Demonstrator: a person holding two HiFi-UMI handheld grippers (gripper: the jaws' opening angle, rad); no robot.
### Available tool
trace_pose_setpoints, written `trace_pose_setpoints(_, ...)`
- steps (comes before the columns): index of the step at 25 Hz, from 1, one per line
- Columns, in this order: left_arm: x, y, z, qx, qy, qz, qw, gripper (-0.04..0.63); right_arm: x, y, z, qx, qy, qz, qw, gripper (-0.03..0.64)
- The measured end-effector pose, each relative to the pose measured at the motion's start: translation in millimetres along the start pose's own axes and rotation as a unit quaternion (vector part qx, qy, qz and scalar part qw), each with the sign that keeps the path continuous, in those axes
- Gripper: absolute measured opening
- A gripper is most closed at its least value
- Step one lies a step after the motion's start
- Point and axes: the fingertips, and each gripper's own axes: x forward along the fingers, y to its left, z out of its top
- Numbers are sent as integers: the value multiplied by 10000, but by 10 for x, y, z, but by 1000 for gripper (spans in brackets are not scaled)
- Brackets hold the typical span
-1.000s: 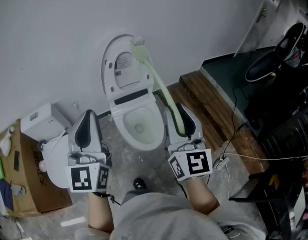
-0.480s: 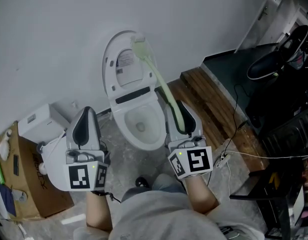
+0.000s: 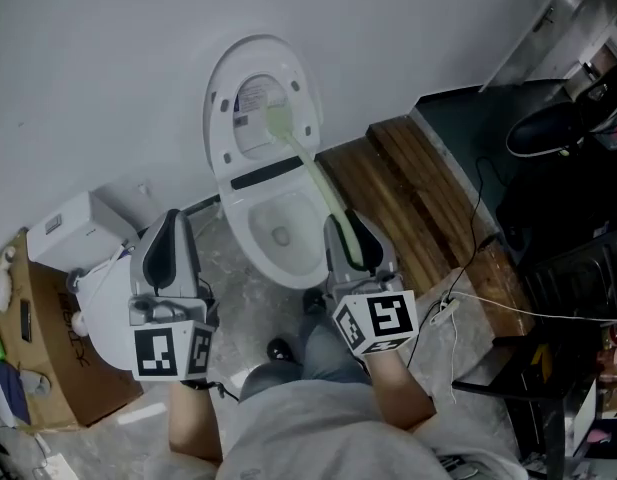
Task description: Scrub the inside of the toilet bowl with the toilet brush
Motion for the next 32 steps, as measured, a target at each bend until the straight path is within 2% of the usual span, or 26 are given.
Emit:
trace_pose_setpoints(6,173,67,-290,-72,257,88,9996,3,233,-136,-603,84,752,51,9971,104)
trace_pose_setpoints(12,342,94,-572,-165,481,290,9983,3,385,-299,-1262,246,1558,238,9872,104)
trace_pose_setpoints(19,574,98,-861,-164,661,545,9962,3,564,-521,-1959,453,2404,485,9684,104)
trace_pose_setpoints(23,743,72,-982,-224,591,678,9957,3,713,-667,-2294,519,2778,653,9570,104)
trace_pose_setpoints(32,1076,-27,-1317,-112,674,1108,9915,3,1041,-926,-2994,362,3506,1250,9274,104)
